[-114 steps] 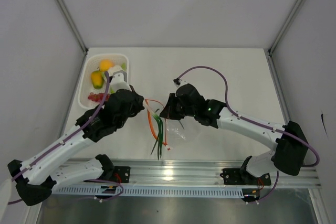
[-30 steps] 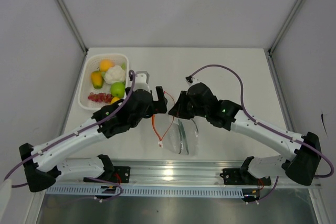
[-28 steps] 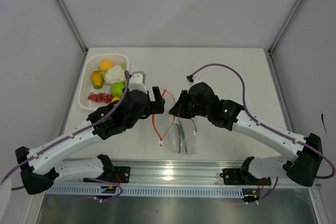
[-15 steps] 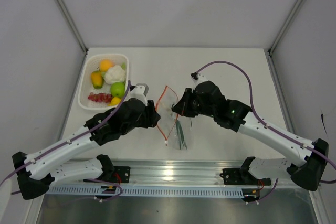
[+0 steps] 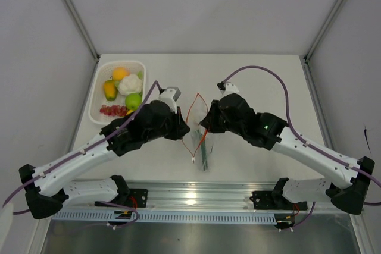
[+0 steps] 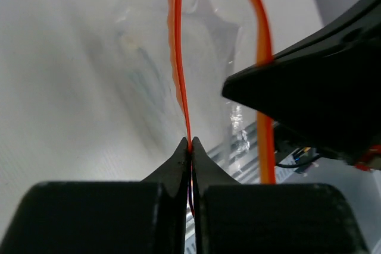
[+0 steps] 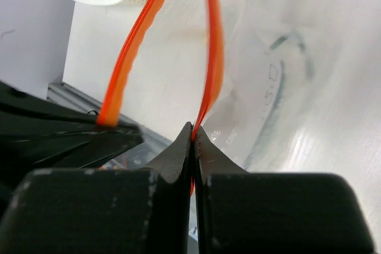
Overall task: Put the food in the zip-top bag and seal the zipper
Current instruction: Pick up the fake vegetable from the bin.
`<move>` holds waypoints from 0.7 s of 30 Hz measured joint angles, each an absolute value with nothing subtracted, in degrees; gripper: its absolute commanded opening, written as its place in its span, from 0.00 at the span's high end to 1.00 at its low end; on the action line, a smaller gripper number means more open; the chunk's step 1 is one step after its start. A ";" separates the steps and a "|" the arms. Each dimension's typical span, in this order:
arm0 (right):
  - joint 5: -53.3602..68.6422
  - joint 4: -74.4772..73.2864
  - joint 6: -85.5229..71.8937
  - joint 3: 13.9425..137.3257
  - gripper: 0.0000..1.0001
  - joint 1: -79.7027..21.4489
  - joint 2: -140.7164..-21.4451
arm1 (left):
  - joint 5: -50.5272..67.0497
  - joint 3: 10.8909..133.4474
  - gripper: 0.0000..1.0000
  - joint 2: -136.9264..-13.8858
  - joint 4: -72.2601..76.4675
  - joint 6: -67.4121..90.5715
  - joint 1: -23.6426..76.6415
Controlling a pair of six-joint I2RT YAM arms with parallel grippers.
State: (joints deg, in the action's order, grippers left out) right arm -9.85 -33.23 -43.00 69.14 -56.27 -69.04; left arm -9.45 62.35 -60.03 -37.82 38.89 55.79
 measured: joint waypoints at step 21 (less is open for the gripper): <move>-22.31 -40.66 -34.65 73.49 1.00 -53.60 -66.26 | -5.91 67.77 0.04 -65.58 -37.60 34.54 51.24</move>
State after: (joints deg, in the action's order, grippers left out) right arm -22.31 -40.66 -34.65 73.49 -53.60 -66.26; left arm -5.91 67.77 -65.58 -37.60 34.54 51.24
